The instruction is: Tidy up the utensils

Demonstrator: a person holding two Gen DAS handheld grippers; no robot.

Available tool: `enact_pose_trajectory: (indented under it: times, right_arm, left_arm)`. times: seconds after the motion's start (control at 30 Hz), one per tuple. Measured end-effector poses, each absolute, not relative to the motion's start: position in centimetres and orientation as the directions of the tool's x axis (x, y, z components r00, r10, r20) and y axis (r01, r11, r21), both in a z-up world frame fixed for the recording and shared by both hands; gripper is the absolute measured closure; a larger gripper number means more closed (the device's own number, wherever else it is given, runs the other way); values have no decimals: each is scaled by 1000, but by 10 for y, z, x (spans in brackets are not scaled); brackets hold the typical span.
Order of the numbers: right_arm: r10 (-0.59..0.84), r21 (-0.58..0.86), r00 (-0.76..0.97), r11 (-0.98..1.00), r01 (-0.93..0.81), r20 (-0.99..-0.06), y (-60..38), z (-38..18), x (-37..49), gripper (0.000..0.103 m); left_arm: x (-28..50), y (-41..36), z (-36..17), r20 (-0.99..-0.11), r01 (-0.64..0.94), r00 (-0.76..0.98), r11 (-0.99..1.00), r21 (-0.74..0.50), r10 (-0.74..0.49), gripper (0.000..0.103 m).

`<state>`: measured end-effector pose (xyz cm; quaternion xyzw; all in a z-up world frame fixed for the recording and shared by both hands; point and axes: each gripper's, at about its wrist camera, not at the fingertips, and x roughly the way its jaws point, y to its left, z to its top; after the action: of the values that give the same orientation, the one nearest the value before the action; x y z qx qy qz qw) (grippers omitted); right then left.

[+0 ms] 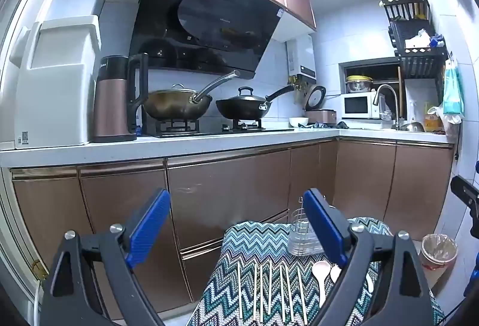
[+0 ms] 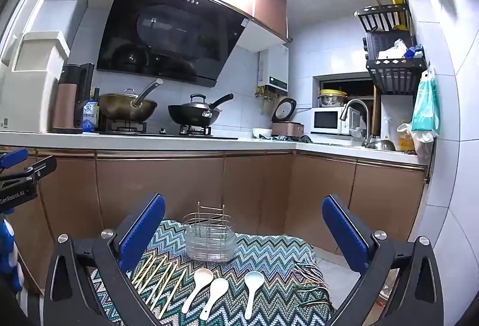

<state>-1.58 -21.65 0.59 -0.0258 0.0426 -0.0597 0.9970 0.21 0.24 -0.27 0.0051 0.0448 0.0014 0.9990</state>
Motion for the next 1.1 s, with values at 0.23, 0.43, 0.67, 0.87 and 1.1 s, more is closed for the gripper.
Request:
enact_pose_trajectory:
  times: [0.23,0.43,0.67,0.87,1.1]
  right_arm:
    - [-101,-55,990,994,96,-95,-214,3,-10,0]
    - [-84,-58,990,995,77,-116,-215,0,-2,0]
    - [-74,-58,989,996,67,-130,-216,2,11,1]
    - [-56,-49,984,998,48,-168,-223,-5,27,7]
    - [-31,-33,968,999,23,-248,-234,-22,54,18]
  left_arm:
    - [8,-1,-2,-107,2,994,999,44,3,13]
    - [14,-1,-2,-96,-18,995,999,52,23,13]
    - [25,4,6,-77,-45,996,999,20,47,13]
    - [49,3,0,-128,-35,991,999,10,36,13]
    - [102,7,-25,-328,14,944,999,-31,-23,13]
